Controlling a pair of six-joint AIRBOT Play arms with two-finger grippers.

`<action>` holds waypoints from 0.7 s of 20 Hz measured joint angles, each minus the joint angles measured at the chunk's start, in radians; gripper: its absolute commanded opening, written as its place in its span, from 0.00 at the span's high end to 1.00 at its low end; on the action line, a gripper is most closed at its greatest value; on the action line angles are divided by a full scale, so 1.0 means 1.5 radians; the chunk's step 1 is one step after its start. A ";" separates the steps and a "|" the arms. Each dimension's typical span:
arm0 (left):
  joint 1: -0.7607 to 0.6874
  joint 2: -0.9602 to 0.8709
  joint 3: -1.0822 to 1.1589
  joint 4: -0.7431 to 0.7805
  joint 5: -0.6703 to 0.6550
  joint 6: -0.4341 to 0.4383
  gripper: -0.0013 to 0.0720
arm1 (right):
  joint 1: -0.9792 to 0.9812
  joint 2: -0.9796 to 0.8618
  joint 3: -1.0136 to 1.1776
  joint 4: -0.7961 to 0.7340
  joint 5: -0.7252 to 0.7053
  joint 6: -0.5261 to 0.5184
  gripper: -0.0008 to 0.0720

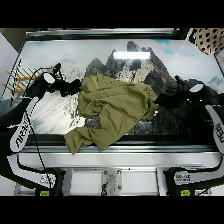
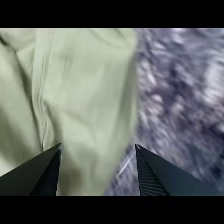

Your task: Fold the clothes and pants, and hang the long-sleeved shirts on hangers.

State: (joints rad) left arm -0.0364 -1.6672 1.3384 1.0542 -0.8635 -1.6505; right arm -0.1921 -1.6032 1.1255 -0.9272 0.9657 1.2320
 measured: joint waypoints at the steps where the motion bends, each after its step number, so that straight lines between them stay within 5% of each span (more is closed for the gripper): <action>1: 0.000 0.000 0.001 0.000 0.000 0.001 0.97 | 0.010 -0.007 0.000 0.005 -0.015 0.003 0.44; 2: 0.000 0.000 0.001 0.000 0.000 0.002 0.97 | 0.019 -0.014 0.000 0.010 -0.029 0.005 0.75; 4: 0.000 0.000 0.002 0.000 0.000 0.002 0.97 | 0.028 -0.021 0.003 0.014 -0.049 0.006 0.98; 9: 0.013 0.042 0.016 0.001 -0.006 0.005 0.97 | 0.035 0.034 0.053 -0.005 -0.051 0.008 0.98; 14: 0.056 0.204 0.122 0.001 -0.051 0.049 0.97 | 0.029 0.229 0.190 -0.105 0.027 0.007 0.98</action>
State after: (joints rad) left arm 0.0475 -1.3617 1.5215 1.0554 -0.9394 -1.5772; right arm -0.1490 -1.2594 1.4105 -1.0847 1.0069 1.2430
